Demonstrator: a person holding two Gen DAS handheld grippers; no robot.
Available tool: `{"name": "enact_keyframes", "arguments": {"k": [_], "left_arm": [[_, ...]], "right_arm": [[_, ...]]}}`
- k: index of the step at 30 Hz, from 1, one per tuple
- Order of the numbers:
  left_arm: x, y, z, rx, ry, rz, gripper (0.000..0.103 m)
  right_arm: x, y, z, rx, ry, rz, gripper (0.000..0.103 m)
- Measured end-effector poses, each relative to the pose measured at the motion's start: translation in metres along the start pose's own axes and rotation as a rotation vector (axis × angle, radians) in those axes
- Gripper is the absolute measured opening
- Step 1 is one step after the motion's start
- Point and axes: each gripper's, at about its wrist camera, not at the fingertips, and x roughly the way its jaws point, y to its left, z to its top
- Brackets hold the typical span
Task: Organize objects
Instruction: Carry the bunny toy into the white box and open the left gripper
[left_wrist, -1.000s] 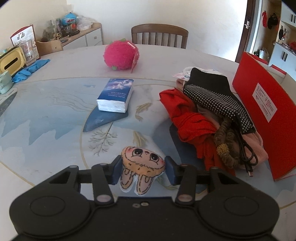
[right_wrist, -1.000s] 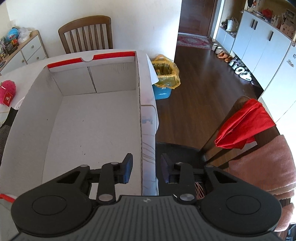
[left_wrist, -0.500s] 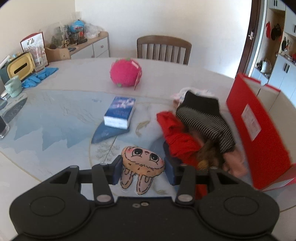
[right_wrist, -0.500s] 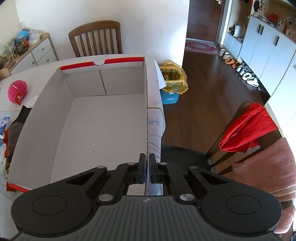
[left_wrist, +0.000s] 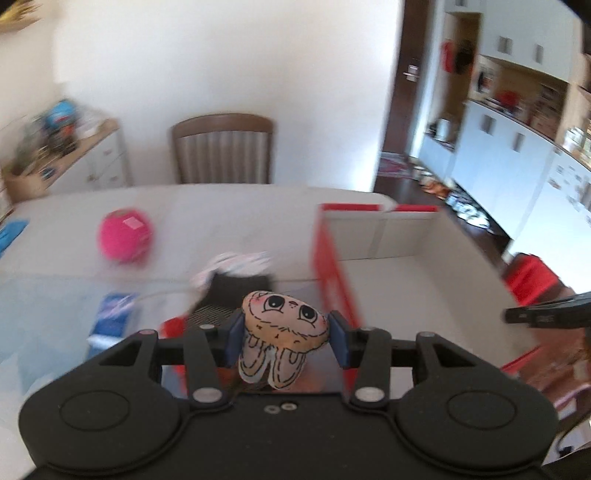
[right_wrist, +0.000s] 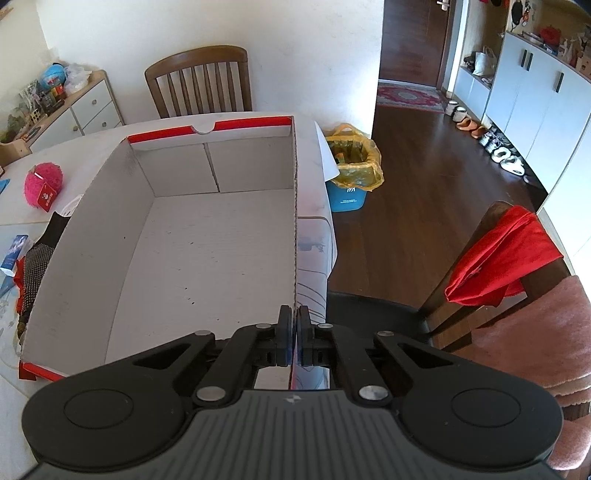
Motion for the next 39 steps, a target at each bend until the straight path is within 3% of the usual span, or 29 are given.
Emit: {"name": "enact_keyframes", "arguments": {"k": [6, 11, 23, 31, 39], "left_arm": [[0.029, -0.049, 0.017, 0.089, 0.016, -0.095, 0.045], [0.062, -0.082, 0.018, 0.141, 0.088, -0.151, 0.045], [0.147, -0.133, 0.019, 0.239, 0.289, -0.136, 0.045], [0.193, -0.140, 0.006, 0.259, 0.482, -0.118, 0.045], [0.209, -0.135, 0.002, 0.236, 0.569, -0.119, 0.048]], "right_arm": [[0.000, -0.003, 0.002, 0.007, 0.002, 0.014, 0.002], [0.001, -0.004, 0.002, 0.003, 0.001, 0.025, 0.002], [0.002, -0.010, 0.005, -0.012, 0.008, 0.044, 0.003], [0.003, -0.011, 0.004, -0.034, 0.012, 0.056, 0.003], [0.003, -0.012, 0.005, -0.046, 0.013, 0.067, 0.003]]}}
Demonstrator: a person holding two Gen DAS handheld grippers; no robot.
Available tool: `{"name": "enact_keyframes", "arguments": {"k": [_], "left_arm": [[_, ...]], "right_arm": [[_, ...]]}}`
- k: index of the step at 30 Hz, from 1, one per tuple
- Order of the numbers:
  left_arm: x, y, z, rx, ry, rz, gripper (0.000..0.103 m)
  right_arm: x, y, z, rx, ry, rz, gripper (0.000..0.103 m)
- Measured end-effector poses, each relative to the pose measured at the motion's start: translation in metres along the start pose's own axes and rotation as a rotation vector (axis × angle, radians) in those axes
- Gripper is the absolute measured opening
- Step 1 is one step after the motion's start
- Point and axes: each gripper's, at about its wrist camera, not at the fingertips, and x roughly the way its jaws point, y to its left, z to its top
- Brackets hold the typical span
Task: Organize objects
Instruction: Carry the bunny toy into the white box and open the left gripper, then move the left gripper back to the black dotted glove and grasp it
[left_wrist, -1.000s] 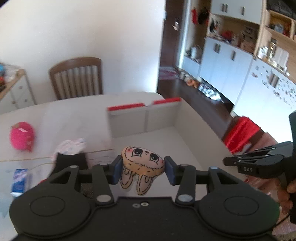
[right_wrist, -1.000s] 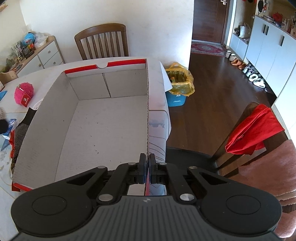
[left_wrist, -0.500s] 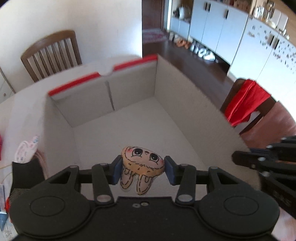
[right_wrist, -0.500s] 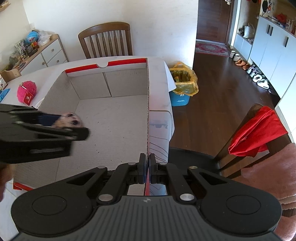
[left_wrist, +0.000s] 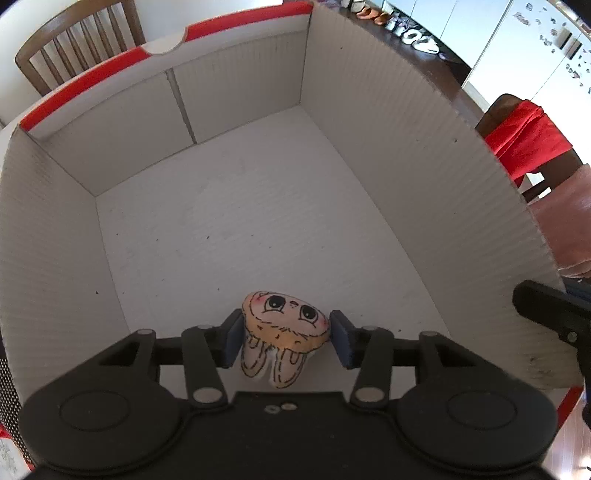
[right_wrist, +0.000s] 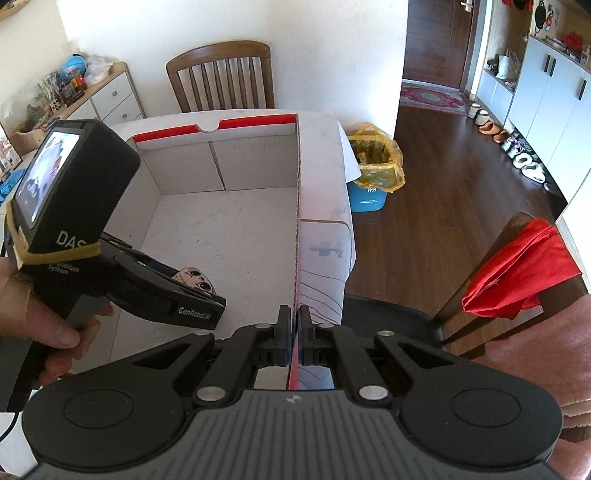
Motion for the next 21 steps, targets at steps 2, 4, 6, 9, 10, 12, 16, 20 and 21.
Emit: {"name": "enact_keyframes", "arguments": {"k": [2, 4, 6, 9, 10, 12, 16, 20, 21], "left_arm": [[-0.002, 0.001, 0.000, -0.001, -0.007, 0.016, 0.050], [-0.004, 0.000, -0.001, 0.004, -0.020, 0.020, 0.057], [-0.009, 0.001, -0.003, -0.011, -0.037, 0.026, 0.069], [-0.019, 0.002, -0.003, -0.025, -0.063, 0.022, 0.068], [-0.023, 0.002, -0.003, -0.029, -0.075, 0.021, 0.068], [-0.035, 0.002, -0.007, -0.040, -0.104, 0.011, 0.068], [-0.053, -0.001, -0.001, -0.061, -0.151, 0.006, 0.067], [-0.068, 0.000, -0.008, -0.070, -0.189, 0.012, 0.066], [-0.070, 0.000, -0.007, -0.072, -0.196, 0.014, 0.065]], "right_arm": [[0.000, 0.000, 0.001, -0.004, 0.000, 0.000, 0.003], [0.001, 0.000, 0.001, -0.006, 0.001, 0.000, 0.003], [0.000, 0.000, 0.001, -0.006, 0.002, 0.000, 0.003], [0.000, 0.000, 0.001, -0.006, 0.003, -0.001, 0.003], [0.000, 0.000, 0.001, -0.005, 0.003, 0.000, 0.003], [0.000, 0.000, 0.001, -0.004, 0.004, 0.001, 0.003], [0.000, 0.001, 0.001, -0.006, 0.005, 0.001, 0.003], [0.000, 0.000, 0.001, -0.016, 0.001, 0.003, 0.003], [0.000, -0.001, 0.001, -0.011, 0.003, 0.006, 0.003]]}}
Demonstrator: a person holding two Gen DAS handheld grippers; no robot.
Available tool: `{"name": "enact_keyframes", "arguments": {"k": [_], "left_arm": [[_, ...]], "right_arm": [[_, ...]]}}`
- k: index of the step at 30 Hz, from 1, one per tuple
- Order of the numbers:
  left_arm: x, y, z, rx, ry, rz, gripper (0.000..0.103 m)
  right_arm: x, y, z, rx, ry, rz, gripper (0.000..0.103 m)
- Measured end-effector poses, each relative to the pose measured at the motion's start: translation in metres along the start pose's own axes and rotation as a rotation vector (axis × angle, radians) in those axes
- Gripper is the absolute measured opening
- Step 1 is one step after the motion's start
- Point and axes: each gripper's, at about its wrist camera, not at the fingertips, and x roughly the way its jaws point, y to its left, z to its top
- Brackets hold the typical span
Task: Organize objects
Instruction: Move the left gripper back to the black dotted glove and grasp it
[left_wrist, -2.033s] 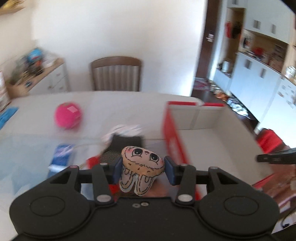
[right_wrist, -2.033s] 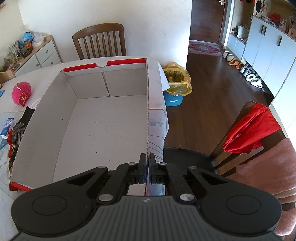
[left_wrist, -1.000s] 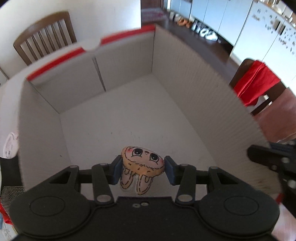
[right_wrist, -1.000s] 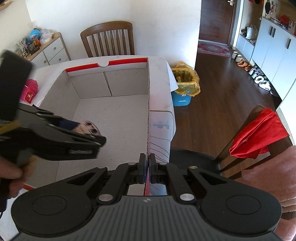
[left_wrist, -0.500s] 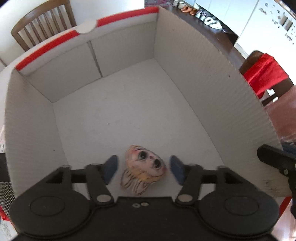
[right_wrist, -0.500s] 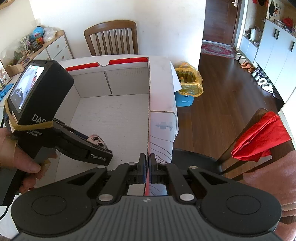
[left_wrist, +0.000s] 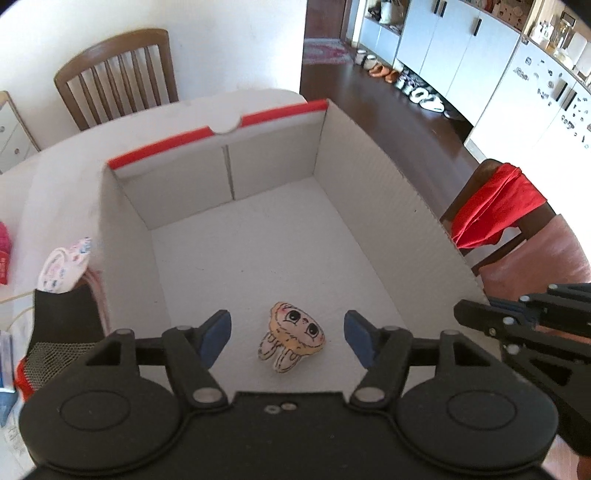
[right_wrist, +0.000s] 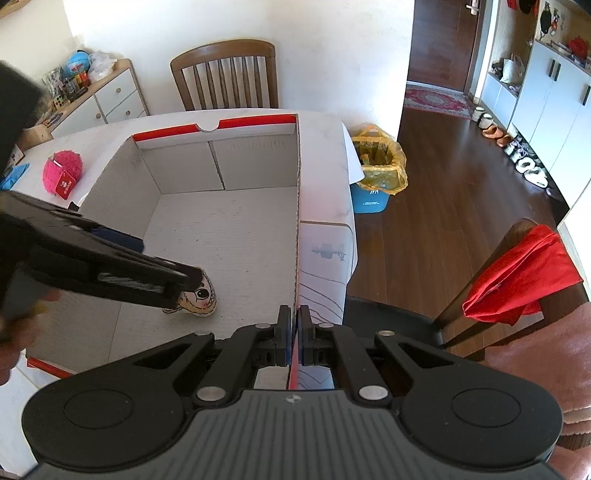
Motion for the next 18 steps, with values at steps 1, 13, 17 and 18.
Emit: {"name": "enact_keyframes", "arguments": {"k": [1, 13, 17, 18], "left_arm": [[-0.005, 0.000, -0.002, -0.004, -0.009, 0.001, 0.065], [-0.061, 0.024, -0.030, -0.081, -0.122, 0.051, 0.065], [-0.071, 0.034, -0.041, -0.107, -0.135, 0.063, 0.065], [-0.072, 0.036, -0.042, -0.108, -0.139, 0.065, 0.065]], "right_arm": [[0.000, -0.001, 0.000, 0.005, 0.002, 0.002, 0.003], [-0.006, -0.001, 0.001, 0.001, 0.011, 0.009, 0.003], [-0.008, 0.000, -0.001, -0.008, 0.014, 0.009, 0.003], [-0.009, 0.000, -0.001, -0.008, 0.014, 0.008, 0.003]]}}
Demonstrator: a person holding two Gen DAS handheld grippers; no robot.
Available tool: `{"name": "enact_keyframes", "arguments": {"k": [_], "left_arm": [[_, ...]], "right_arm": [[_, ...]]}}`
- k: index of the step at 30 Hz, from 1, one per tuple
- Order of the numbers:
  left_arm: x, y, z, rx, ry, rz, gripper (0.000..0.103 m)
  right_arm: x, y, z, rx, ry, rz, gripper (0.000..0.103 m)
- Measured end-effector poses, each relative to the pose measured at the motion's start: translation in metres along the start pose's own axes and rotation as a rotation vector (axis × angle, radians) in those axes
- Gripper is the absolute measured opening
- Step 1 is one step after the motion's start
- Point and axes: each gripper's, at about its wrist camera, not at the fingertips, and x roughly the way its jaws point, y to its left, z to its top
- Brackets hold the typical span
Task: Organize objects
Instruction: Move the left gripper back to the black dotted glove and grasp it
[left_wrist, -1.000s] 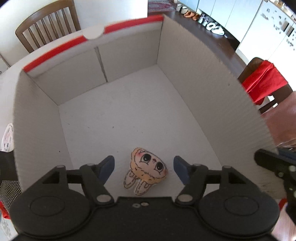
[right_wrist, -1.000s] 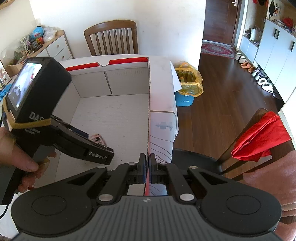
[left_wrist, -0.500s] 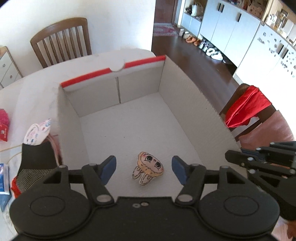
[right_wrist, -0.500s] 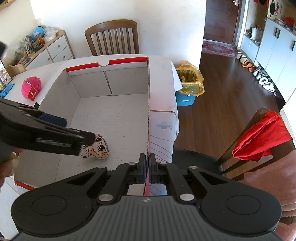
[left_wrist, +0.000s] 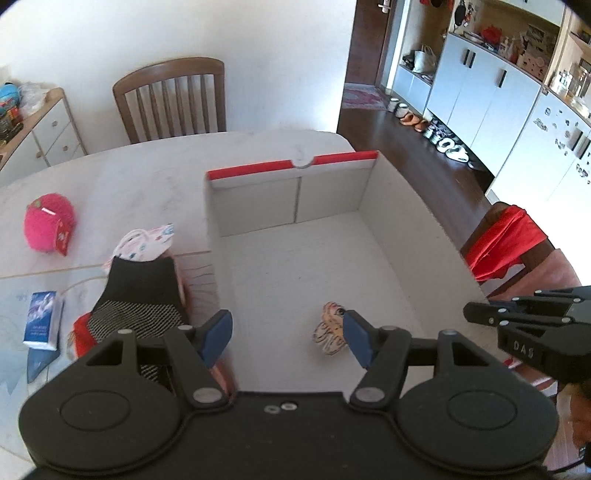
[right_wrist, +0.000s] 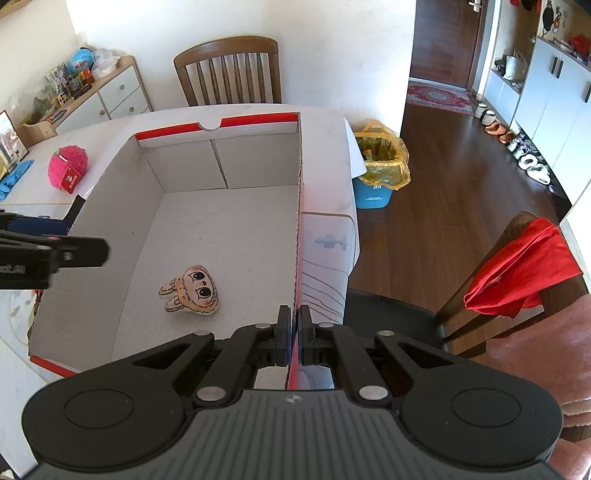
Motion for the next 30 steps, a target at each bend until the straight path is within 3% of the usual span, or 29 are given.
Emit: {"name": "enact_keyframes", "arguments": {"k": [9, 19, 30], "left_arm": [[-0.013, 0.034, -0.012, -0.035, -0.052, 0.002, 0.075], [-0.013, 0.083, -0.021, -0.021, -0.117, 0.028, 0.102], [0.031, 0.130, -0.017, 0.046, -0.076, 0.001, 0.101]], "right_arm": [[-0.002, 0.004, 0.000, 0.012, 0.001, -0.021, 0.003], [-0.005, 0.019, -0.003, 0.042, 0.013, -0.064, 0.002], [-0.006, 0.033, -0.011, 0.089, 0.034, -0.123, 0.003]]}}
